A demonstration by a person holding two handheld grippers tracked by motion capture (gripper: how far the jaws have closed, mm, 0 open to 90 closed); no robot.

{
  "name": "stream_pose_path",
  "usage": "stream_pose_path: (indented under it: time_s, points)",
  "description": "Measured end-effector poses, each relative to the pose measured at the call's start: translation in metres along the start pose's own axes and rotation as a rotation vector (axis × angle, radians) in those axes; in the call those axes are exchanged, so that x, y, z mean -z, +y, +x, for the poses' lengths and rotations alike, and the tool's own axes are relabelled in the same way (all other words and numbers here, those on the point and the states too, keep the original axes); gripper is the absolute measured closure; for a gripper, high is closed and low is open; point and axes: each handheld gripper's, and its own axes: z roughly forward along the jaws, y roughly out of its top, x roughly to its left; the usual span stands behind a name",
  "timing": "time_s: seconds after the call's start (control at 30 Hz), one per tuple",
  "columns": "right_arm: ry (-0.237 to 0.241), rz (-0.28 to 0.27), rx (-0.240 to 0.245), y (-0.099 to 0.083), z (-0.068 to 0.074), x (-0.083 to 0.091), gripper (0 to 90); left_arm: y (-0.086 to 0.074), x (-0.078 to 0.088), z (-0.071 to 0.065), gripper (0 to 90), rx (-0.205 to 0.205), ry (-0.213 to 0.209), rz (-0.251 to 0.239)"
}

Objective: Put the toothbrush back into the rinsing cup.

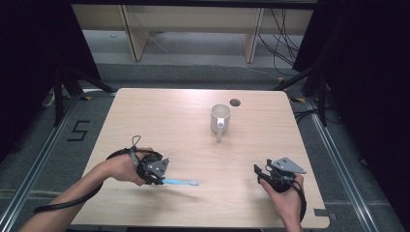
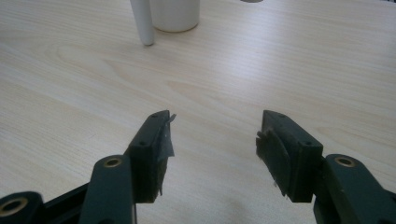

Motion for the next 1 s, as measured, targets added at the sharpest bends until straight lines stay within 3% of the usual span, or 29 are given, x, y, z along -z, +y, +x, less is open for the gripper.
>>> stream_pose_path:
  time_s: [0.23, 0.53, 0.7, 0.73, 0.8, 0.83, 0.97, 1.0]
  points:
    - [0.000, -0.002, 0.001, 0.000, 0.001, -0.001, 44.3, -0.004, 0.006, 0.000, 78.6, 0.044, 0.046, -0.095]
    - [-0.001, -0.002, -0.001, -0.001, 0.001, 0.000, 44.3, -0.010, 0.006, 0.000, 78.6, 0.086, 0.088, -0.149]
    - [0.002, 0.004, 0.000, -0.001, 0.001, 0.000, 44.3, -0.013, 0.004, 0.000, 78.5, 0.126, 0.106, -0.223]
    - [0.008, 0.017, -0.035, -0.001, 0.003, 0.001, 44.3, -0.014, 0.004, 0.001, 78.5, 0.124, 0.111, -0.224]
    - [0.007, 0.014, -0.029, -0.001, 0.003, 0.001, 44.3, -0.015, 0.004, 0.001, 78.6, 0.121, 0.121, -0.231]
    - [0.003, 0.005, -0.003, -0.001, 0.001, 0.000, 44.3, -0.015, 0.005, 0.001, 78.6, 0.122, 0.126, -0.241]
    - [0.008, 0.002, -0.014, -0.002, 0.003, -0.001, 44.3, -0.017, 0.007, 0.001, 78.6, 0.147, 0.155, -0.315]
    - [0.008, 0.002, -0.014, -0.002, 0.003, -0.001, 44.3, -0.017, 0.007, 0.001, 78.5, 0.147, 0.155, -0.315]
